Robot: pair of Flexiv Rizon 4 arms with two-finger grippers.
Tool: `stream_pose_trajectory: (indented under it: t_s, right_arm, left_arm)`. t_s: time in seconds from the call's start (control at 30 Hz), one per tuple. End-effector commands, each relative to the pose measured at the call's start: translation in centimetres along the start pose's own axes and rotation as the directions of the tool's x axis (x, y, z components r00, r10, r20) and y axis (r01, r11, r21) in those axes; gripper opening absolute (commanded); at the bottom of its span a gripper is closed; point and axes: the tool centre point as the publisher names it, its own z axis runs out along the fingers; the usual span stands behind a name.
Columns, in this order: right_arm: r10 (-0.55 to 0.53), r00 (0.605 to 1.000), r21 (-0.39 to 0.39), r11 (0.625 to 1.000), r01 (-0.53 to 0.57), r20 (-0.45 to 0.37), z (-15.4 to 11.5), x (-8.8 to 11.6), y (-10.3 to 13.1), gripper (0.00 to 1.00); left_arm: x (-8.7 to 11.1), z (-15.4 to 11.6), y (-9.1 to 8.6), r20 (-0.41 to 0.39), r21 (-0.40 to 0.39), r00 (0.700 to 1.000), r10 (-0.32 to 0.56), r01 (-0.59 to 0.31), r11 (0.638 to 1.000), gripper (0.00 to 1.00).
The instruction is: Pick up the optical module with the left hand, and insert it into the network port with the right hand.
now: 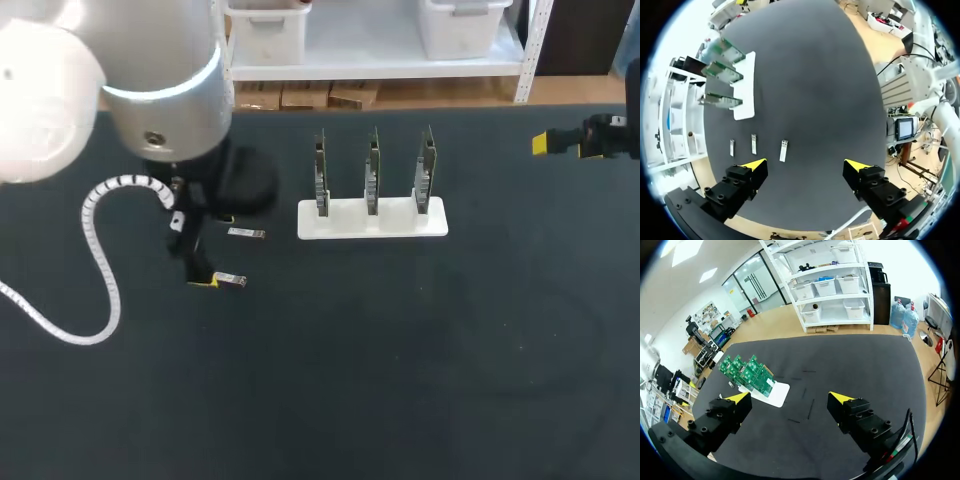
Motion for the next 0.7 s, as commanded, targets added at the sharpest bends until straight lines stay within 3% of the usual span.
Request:
stream_pose_trajectory:
  t_s: [0.03,0.17,0.37,0.5,0.7]
  right_arm:
    - [0.0,1.0,0.003,1.0,0.0,-0.001,-0.1,0.0,0.1,1.0]
    - [0.0,1.0,0.003,1.0,0.0,-0.001,-0.1,0.0,0.1,1.0]
    - [0.0,1.0,0.003,1.0,0.0,-0.001,-0.1,0.0,0.1,1.0]
    - [0.0,1.0,0.003,1.0,0.0,-0.001,-0.1,0.0,0.1,1.0]
    - [0.0,1.0,0.003,1.0,0.0,-0.001,-0.1,0.0,0.1,1.0]
  left_arm:
    - [0.0,2.1,0.9,-0.012,0.032,1.0,-0.019,0.02,0.999,1.0]
    - [0.6,3.8,1.3,0.041,0.063,0.997,-0.058,0.055,0.996,1.0]
    - [0.9,5.3,1.6,0.124,0.074,0.991,-0.043,0.034,0.997,1.0]
    - [0.5,6.9,2.1,0.088,0.095,0.996,-0.013,0.005,0.996,1.0]
    - [0.1,7.1,2.4,0.04,0.075,0.999,0.027,-0.03,0.997,1.0]
